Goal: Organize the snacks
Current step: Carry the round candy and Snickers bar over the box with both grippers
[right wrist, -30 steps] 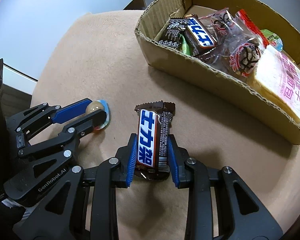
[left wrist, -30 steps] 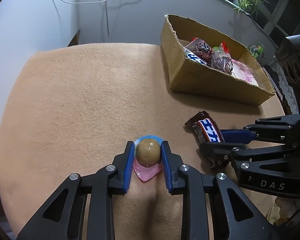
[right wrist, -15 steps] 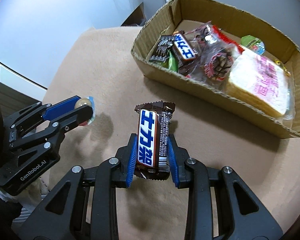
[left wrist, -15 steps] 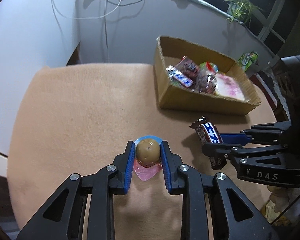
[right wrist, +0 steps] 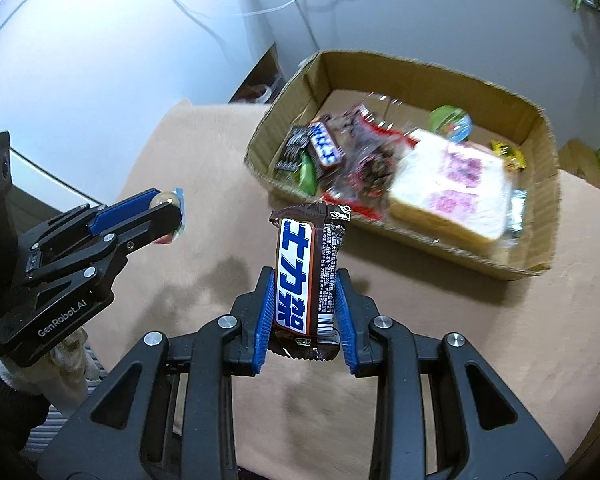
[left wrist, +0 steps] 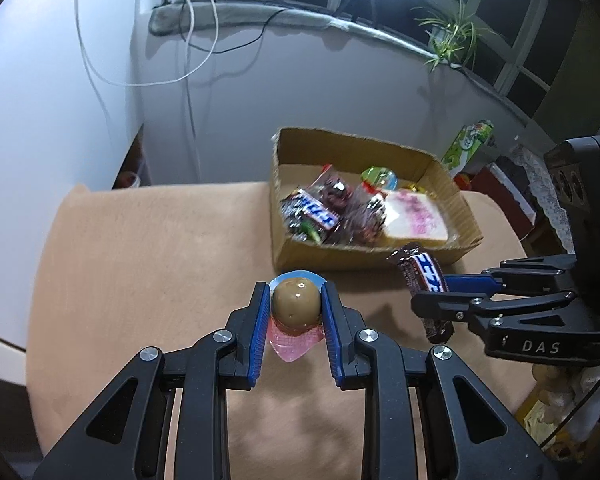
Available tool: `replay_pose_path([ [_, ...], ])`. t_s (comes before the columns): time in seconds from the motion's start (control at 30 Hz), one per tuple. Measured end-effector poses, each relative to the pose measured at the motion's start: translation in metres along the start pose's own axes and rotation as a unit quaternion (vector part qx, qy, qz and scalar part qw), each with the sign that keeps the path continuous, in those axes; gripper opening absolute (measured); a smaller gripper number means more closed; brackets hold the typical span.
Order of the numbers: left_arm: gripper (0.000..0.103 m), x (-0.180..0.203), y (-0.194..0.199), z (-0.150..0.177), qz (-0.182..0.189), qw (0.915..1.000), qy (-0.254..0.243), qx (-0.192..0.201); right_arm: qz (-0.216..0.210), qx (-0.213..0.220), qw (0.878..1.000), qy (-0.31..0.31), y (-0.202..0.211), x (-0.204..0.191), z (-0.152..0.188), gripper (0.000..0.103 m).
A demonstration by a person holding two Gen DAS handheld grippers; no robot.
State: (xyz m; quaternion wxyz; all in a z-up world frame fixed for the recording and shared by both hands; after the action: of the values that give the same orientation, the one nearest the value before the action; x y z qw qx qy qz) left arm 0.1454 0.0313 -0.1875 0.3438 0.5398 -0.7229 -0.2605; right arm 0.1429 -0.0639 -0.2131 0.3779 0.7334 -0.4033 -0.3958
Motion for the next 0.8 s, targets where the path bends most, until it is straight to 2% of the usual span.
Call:
replay_pose_path([
  [0.33,0.024,0.024,-0.002,-0.027,0.018,0.9995,-0.022,0.011,0.025,0.042,0.998,-0.025,0.042,0.045,-0.021,0.030],
  [0.63,0.024,0.042,-0.018,-0.054,0.022,0.9986,-0.046,0.014,0.048,0.067,0.996,-0.040,0.055,0.080,-0.048,0.030],
  [0.8,0.024,0.051,-0.035,-0.072,0.025,0.9981,-0.056,0.008,0.061,0.066,0.995,-0.041,0.049,0.094,-0.062,0.030],
])
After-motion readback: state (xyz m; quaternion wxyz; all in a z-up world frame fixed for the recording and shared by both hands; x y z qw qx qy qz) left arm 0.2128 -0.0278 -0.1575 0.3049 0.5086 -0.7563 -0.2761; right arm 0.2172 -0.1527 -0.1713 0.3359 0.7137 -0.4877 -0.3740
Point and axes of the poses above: each gripper's, at about its wrist camera, not at the fingertips, and y roughly against the way its jaws point, x to its right, z to its underside, the point moved 6 cm from there along -y, roughly the way its jaws point, and after that the axes turned 3 degrees about x, right-handed, at the moved point
